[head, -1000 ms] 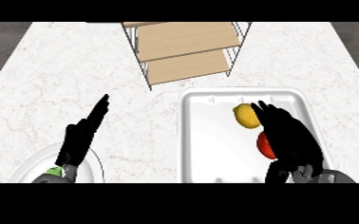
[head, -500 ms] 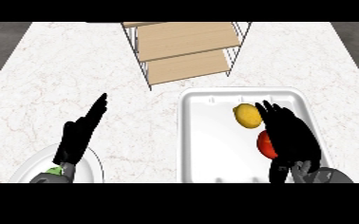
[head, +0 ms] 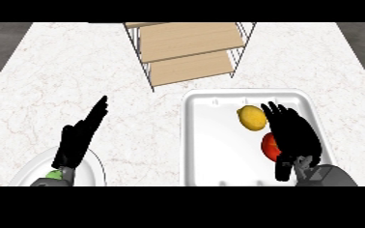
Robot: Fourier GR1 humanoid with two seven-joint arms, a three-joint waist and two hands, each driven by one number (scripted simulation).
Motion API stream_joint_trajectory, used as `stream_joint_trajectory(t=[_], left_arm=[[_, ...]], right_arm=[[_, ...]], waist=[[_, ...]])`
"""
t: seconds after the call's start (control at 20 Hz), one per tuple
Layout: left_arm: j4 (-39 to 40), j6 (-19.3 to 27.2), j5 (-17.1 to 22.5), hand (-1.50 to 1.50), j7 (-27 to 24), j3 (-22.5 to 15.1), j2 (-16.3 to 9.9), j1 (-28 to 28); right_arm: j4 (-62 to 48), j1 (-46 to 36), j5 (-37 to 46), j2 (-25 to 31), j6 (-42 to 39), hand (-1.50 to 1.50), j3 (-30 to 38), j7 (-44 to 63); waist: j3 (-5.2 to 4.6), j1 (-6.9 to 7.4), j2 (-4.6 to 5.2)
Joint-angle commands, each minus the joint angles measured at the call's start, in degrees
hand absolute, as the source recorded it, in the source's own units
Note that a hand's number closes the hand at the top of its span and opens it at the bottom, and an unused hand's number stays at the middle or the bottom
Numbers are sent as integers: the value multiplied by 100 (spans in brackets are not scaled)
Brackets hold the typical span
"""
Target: Pick the tomato from the tray and place it in the tiered shelf
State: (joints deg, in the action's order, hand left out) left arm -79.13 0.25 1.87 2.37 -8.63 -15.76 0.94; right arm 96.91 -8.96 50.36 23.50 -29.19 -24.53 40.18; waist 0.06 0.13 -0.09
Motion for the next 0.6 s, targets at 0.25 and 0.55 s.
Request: stream_joint_trajectory(t=[0.25, 0.55], left_arm=[[62, -155, -309, 0, -103, 280, 178, -113], [327, -411, -199, 0, 62, 464, 90, 313]], right_arm=[[-555, 108, 469, -174, 160, -150, 416, -837], [-803, 87, 726, -552, 563, 150, -64, -1228]], waist=[[-6, -3, 8], [-6, -3, 13]])
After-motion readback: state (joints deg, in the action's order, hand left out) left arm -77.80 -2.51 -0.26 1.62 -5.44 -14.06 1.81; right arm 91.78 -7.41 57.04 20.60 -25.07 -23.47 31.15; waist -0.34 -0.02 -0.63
